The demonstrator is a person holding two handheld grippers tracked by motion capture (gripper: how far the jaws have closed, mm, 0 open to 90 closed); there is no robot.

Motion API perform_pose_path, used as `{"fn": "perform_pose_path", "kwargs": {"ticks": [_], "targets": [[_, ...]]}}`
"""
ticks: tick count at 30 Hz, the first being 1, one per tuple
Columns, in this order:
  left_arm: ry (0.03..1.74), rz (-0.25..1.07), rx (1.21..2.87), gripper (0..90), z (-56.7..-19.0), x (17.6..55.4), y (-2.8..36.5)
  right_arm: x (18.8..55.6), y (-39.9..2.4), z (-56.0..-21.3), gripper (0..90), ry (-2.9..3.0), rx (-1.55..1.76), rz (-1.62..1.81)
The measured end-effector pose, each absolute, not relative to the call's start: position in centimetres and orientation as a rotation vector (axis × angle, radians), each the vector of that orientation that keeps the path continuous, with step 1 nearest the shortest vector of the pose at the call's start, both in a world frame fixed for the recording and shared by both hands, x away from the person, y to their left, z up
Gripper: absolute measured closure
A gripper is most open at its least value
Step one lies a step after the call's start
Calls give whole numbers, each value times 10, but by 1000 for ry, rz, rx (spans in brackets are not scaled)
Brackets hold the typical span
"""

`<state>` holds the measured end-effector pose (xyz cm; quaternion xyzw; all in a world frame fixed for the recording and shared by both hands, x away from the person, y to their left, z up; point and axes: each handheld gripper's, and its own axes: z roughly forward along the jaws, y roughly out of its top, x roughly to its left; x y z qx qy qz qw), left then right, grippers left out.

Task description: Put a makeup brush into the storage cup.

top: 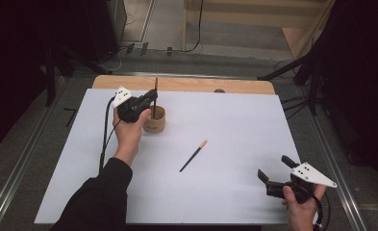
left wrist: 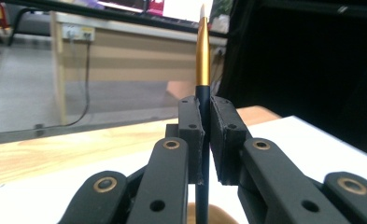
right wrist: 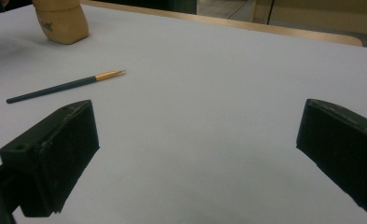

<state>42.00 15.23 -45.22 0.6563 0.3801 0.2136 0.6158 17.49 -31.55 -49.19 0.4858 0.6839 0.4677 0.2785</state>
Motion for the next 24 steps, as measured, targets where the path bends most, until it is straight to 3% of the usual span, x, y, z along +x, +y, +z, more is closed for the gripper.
{"fn": "perform_pose_path", "kwargs": {"ticks": [5,13,14,24], "targets": [[882,460,1503,826,-455,419,156,175,-316,-492,0,1835,1303,1254],[887,457,1488,665,-449,414,162,174,-316,-492,0,1830,1307,1254],[886,461,1485,615,-448,413,163,175,-316,-492,0,1832,1306,1251],[998,410,1517,516,-438,398,182,174,-315,-491,0,1831,1306,1251]]}}
